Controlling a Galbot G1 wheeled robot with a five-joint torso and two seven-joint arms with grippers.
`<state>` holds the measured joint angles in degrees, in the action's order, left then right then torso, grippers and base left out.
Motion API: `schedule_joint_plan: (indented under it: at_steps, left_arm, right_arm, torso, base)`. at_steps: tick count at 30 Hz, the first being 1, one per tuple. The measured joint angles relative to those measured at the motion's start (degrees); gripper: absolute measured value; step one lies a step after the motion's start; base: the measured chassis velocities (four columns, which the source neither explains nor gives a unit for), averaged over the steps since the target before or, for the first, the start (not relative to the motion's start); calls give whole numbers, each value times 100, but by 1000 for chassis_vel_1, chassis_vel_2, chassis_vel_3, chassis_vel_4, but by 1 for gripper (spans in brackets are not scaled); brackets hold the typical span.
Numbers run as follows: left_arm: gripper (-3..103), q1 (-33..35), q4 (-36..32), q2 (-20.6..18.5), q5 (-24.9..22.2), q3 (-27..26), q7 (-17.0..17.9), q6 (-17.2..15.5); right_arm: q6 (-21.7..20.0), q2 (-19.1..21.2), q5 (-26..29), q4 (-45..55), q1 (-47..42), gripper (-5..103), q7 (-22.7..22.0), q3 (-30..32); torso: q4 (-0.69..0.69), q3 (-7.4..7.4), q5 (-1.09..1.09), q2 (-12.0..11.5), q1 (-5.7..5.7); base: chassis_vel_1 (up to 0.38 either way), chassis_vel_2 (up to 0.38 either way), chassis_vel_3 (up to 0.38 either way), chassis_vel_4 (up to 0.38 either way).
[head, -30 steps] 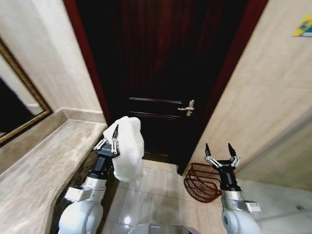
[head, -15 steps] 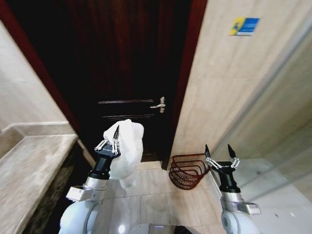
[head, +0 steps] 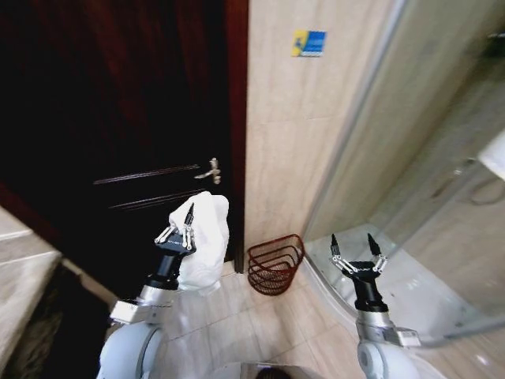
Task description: Discard the used towel into the hamper.
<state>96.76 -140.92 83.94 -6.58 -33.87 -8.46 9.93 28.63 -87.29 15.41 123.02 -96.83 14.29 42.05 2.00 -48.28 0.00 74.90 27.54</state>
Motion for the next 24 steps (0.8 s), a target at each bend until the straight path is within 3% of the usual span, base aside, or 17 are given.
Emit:
schedule_joint_plan:
  at_steps: [7, 15, 24]
  left_arm:
    - [1, -28, 95, -48, -2, 26, -3, -4]
    - [1, -223, 647, -122, -35, 58, -5, 160]
    - [1, -517, 1143, -299, -107, 102, -220, 275]
  right_arm:
    - [164, 8, 18, -28, 31, 100, 56, -3]
    - [261, -20, 22, -20, 12, 100, 35, -14]
    - [343, -131, -8, 5, 14, 100, 58, 0]
  torso:
    - [1, 0, 0, 0, -1]
    - [-1, 0, 0, 0, 0]
    - [0, 0, 0, 0, 0]
  base:
    - [-130, -120, -131, -127]
    - [-89, -82, -70, -91]
    - [0, 0, 0, 0]
